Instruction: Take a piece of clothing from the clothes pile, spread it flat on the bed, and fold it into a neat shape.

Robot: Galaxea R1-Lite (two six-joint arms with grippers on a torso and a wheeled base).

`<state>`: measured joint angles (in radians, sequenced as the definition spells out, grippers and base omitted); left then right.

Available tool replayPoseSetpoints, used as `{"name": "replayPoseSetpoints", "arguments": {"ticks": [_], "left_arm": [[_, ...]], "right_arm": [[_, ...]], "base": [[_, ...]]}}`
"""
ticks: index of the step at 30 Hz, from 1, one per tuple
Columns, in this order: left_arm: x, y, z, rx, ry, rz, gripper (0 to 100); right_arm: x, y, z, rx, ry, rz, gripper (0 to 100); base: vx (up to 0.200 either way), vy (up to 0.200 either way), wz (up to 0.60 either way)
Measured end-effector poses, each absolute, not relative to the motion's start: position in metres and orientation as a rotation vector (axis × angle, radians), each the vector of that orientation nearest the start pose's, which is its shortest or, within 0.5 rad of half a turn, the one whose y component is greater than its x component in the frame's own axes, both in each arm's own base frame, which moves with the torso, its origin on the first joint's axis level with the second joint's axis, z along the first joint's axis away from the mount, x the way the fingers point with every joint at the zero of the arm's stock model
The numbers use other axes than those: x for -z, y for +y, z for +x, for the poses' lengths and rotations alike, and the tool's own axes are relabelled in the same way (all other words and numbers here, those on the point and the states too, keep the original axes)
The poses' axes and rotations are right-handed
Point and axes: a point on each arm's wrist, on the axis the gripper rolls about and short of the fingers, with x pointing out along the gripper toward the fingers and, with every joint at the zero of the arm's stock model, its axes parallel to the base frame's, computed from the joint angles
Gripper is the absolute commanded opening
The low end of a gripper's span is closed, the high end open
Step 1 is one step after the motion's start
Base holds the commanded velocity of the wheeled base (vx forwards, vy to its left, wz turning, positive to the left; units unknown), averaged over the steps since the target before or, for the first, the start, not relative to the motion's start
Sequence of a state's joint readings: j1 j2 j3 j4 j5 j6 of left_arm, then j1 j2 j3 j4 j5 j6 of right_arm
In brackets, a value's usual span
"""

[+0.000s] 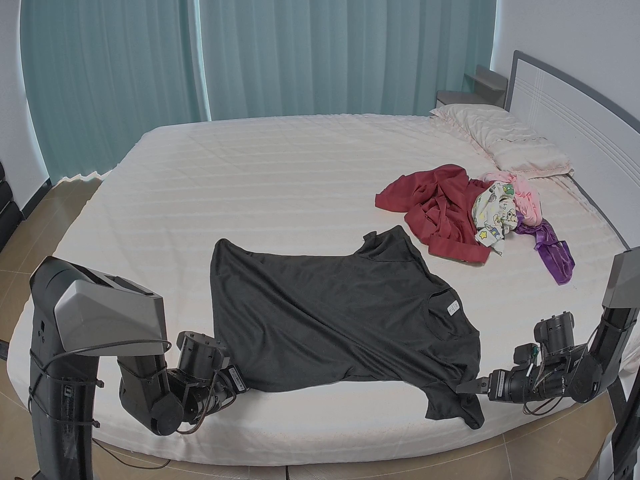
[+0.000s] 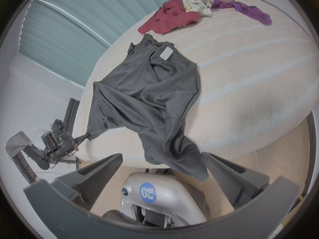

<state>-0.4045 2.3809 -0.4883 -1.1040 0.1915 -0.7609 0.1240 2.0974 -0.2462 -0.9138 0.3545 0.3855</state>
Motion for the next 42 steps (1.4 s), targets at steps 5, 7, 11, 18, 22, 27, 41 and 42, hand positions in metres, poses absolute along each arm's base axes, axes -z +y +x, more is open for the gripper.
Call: {"name": "replayPoseSetpoints", "arguments": {"ticks": [5, 7, 11, 18, 22, 27, 41, 42], "left_arm": [[0.057, -0.112, 0.273, -0.107, 0.806, -0.477, 0], [0.054, -0.11, 0.268, -0.108, 0.81, -0.477, 0], [0.045, -0.107, 0.26, -0.103, 0.806, -0.481, 0], [0.035, -0.104, 0.255, -0.096, 0.797, -0.486, 0], [0.034, -0.102, 0.252, -0.097, 0.804, -0.471, 0], [0.033, -0.095, 0.246, -0.104, 0.821, -0.434, 0], [0.037, -0.069, 0.252, -0.133, 0.841, -0.476, 0], [0.038, -0.068, 0.252, -0.135, 0.844, -0.477, 0]], "right_arm": [[0.013, 0.037, 0.24, -0.198, 0.957, 0.48, 100], [0.013, 0.04, 0.247, -0.176, 0.914, 0.499, 100], [0.019, 0.047, 0.257, -0.146, 0.885, 0.508, 100], [0.035, 0.056, 0.274, -0.112, 0.875, 0.488, 0], [0.04, 0.057, 0.281, -0.059, 0.859, 0.493, 0], [0.039, 0.05, 0.287, -0.016, 0.818, 0.52, 0], [0.025, 0.022, 0.303, -0.089, 0.661, 0.532, 0], [0.024, 0.022, 0.305, -0.101, 0.658, 0.528, 0]], "base": [[0.0, 0.0, 0.0], [0.0, 0.0, 0.0], [0.0, 0.0, 0.0], [0.0, 0.0, 0.0], [0.0, 0.0, 0.0], [0.0, 0.0, 0.0], [0.0, 0.0, 0.0], [0.0, 0.0, 0.0]]}}
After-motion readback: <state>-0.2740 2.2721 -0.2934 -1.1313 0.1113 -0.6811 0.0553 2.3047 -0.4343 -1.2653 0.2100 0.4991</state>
